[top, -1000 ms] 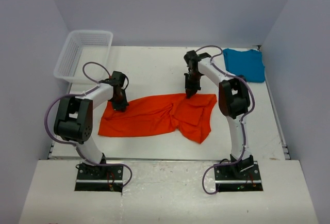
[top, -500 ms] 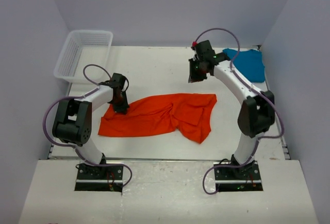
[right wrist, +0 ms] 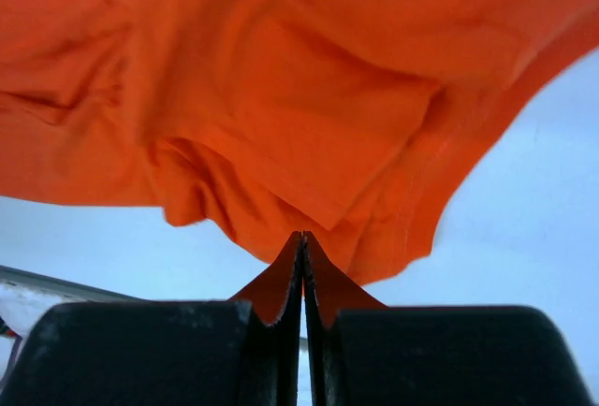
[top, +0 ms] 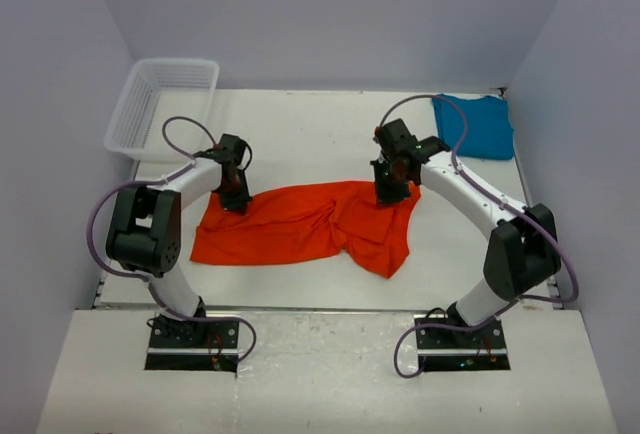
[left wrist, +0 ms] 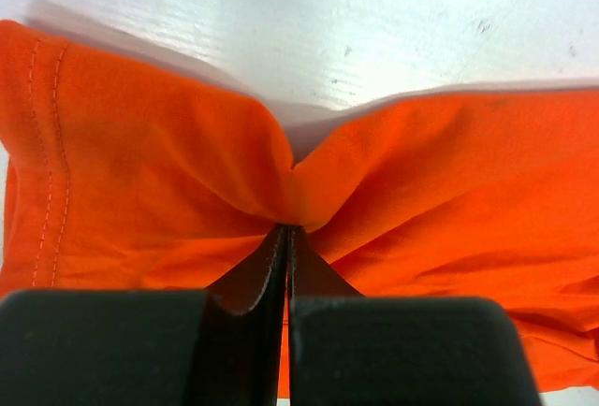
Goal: Fold and stack the t-shirts
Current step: Rotate the tshirt 90 degrees
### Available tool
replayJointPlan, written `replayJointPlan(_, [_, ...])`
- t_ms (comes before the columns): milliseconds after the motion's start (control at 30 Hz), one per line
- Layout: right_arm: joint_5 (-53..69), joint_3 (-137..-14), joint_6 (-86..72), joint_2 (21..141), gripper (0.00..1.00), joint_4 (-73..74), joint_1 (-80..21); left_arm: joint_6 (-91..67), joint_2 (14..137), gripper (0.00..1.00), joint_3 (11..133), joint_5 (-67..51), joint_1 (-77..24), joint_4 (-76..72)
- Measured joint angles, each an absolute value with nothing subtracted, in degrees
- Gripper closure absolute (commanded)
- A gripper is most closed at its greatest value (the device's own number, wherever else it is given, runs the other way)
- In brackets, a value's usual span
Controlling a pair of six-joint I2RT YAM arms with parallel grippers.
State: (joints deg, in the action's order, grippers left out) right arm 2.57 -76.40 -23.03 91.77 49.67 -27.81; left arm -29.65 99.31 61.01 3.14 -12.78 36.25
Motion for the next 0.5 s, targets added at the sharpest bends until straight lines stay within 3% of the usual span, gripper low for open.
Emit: replayJointPlan(500, [4.0, -65.2, -29.5, 92.4, 1.0, 49.1, -29.4, -30.4, 99.0, 1.0, 61.7, 5.0, -7.1, 36.6])
